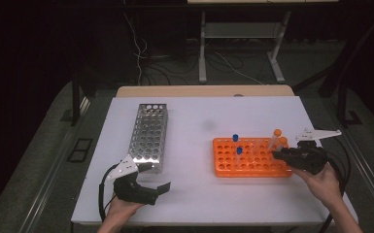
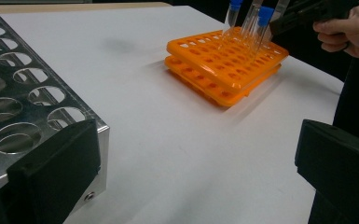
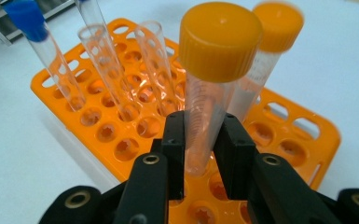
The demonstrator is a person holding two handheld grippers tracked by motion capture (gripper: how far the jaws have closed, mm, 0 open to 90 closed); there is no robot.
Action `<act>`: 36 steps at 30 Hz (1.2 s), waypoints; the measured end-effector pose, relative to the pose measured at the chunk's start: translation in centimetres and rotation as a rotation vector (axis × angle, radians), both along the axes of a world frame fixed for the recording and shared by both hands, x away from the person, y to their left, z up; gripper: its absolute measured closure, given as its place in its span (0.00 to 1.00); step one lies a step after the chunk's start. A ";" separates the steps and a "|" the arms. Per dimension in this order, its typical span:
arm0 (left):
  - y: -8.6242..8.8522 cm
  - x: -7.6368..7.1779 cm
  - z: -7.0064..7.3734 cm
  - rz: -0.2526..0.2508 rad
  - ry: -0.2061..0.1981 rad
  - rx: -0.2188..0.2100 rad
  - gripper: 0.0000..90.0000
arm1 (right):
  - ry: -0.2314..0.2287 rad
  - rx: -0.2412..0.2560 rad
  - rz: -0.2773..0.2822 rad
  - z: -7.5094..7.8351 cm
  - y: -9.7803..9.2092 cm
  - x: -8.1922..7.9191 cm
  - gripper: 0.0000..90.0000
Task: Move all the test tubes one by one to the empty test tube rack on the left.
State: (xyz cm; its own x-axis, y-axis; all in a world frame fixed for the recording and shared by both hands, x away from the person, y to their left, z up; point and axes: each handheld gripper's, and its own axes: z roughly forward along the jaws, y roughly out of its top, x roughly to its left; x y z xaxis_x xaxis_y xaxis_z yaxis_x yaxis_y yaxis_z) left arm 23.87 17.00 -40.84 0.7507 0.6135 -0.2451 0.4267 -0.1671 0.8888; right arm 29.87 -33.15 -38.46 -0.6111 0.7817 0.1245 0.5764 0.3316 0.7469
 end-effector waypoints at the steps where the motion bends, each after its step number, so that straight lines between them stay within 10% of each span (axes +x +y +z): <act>1: 0.0 0.0 0.1 -0.001 0.000 0.002 0.00 | -0.005 -0.001 -0.001 0.3 0.0 -0.1 0.82; 36: -1.1 0.9 3.8 -0.061 -0.017 0.025 0.00 | -0.069 0.048 0.271 11.2 5.9 -1.8 0.82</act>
State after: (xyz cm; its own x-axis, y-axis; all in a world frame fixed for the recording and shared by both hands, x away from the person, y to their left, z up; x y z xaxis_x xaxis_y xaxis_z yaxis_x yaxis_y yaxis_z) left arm 24.74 15.89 -37.02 0.7907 0.5723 -0.2172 0.3999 -0.2142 0.8912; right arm 28.10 -27.26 -27.22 -0.8054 0.5826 0.1089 0.4191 0.4299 0.7997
